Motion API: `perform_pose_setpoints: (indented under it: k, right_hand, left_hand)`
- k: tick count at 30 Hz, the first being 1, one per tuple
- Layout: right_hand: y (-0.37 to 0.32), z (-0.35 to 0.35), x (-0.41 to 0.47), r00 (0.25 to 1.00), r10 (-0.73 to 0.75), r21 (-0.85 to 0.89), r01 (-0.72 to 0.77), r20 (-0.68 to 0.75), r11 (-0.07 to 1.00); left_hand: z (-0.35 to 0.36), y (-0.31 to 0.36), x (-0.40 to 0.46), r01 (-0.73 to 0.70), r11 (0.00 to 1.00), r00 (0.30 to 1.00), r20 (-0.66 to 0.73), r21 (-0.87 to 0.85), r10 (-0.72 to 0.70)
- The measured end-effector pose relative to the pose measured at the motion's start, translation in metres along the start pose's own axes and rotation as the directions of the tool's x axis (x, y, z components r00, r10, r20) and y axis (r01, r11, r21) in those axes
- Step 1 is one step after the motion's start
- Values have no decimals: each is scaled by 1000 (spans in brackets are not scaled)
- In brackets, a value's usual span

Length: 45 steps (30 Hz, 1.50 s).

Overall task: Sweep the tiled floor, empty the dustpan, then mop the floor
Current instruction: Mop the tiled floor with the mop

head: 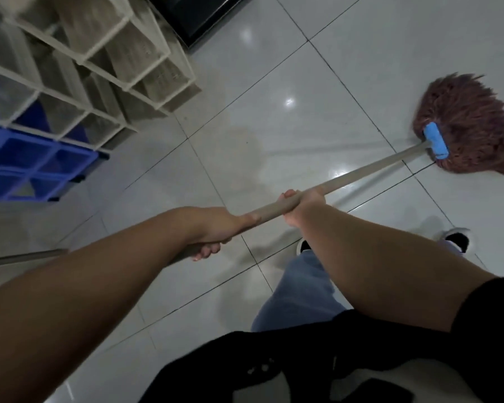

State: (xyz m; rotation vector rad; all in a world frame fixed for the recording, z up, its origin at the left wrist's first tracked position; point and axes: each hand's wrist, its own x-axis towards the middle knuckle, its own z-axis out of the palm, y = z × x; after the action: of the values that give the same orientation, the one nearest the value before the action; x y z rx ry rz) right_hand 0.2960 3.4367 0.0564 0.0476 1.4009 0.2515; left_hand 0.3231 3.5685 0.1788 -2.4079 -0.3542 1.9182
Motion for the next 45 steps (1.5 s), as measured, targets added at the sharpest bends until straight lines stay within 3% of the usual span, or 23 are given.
perform_pose_setpoints:
  k: [5, 9, 13, 23, 27, 30, 41, 45]
  right_hand:
    - [-31, 25, 0, 996, -56, 70, 51, 72, 996]
    - [-95, 36, 1, 996, -87, 108, 83, 36, 991]
    - [-212, 18, 11, 991, -133, 141, 130, 15, 981]
    - [-580, -76, -22, 930, -361, 138, 366, -62, 920]
    - [-680, -98, -49, 920, -389, 271, 389, -57, 881]
    - [-744, -103, -71, 895, -438, 283, 444, -87, 850]
    - [-948, -89, -96, 906, -374, 170, 408, -200, 897]
    - [-1009, -83, -99, 880, -412, 170, 455, -238, 874]
  left_hand:
    - [-35, 40, 4, 54, 997, 999, -5, 62, -53]
    - [-47, 109, 6, 75, 990, 997, -29, 119, -72]
    - [-29, 221, 22, 41, 992, 999, 9, 122, -43]
    - [65, 605, 25, -195, 981, 970, 152, 22, 190]
    - [91, 726, -8, -251, 967, 950, 182, -38, 254]
    - [100, 798, -31, -284, 959, 939, 198, -17, 281]
    - [83, 1001, -57, -251, 968, 936, 254, -8, 245]
    - [79, 1061, -56, -242, 970, 933, 275, -6, 234]
